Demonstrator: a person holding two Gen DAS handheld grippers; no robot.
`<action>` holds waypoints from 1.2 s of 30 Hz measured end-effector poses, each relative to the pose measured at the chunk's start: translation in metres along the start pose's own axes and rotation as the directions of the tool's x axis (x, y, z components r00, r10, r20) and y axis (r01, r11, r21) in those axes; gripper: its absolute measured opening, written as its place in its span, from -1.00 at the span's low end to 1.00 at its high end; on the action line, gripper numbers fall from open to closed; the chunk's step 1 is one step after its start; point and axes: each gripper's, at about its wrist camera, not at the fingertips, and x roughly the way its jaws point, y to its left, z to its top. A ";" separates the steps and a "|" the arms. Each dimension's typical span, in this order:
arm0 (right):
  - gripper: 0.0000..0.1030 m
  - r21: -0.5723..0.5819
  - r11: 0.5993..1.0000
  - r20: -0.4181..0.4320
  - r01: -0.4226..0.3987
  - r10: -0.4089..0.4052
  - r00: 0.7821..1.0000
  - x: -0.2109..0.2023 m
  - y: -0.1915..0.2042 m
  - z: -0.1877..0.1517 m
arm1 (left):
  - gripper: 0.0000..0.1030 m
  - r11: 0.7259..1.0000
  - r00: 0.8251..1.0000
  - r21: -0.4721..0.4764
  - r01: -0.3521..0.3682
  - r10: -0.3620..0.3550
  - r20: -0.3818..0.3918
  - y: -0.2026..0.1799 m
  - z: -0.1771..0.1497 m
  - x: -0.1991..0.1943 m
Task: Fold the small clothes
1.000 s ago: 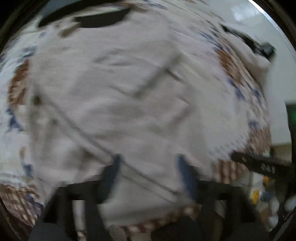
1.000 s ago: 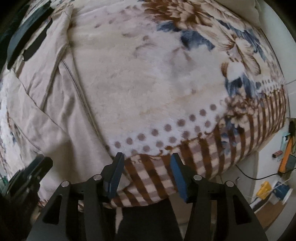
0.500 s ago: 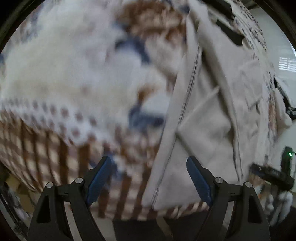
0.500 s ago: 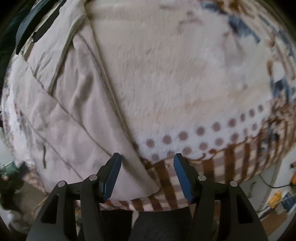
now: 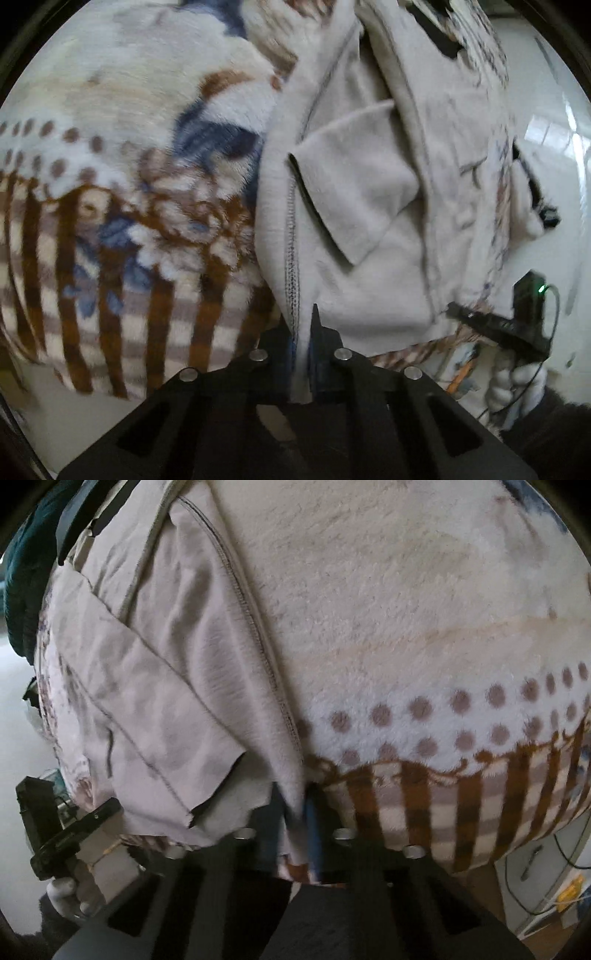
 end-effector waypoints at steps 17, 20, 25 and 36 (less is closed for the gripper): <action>-0.91 -0.018 0.984 0.273 -0.178 0.177 0.946 -0.257 -0.119 0.139 | -0.81 0.943 0.931 -0.124 0.308 -0.272 0.245 -0.045 0.205 -0.064; -0.63 0.040 0.973 0.306 -0.228 0.206 0.929 -0.265 -0.125 0.175 | -0.20 0.928 0.913 -0.166 0.332 -0.272 0.304 -0.031 0.219 -0.067; 0.13 -0.023 0.989 0.363 -0.144 0.142 0.921 -0.277 -0.125 0.176 | 0.14 0.962 0.920 -0.149 0.230 -0.165 0.357 -0.012 0.204 -0.077; 0.08 -0.014 1.000 0.383 -0.010 0.015 0.924 -0.248 -0.111 0.201 | -0.84 0.989 0.952 0.104 -0.107 0.071 0.298 -0.073 0.231 -0.019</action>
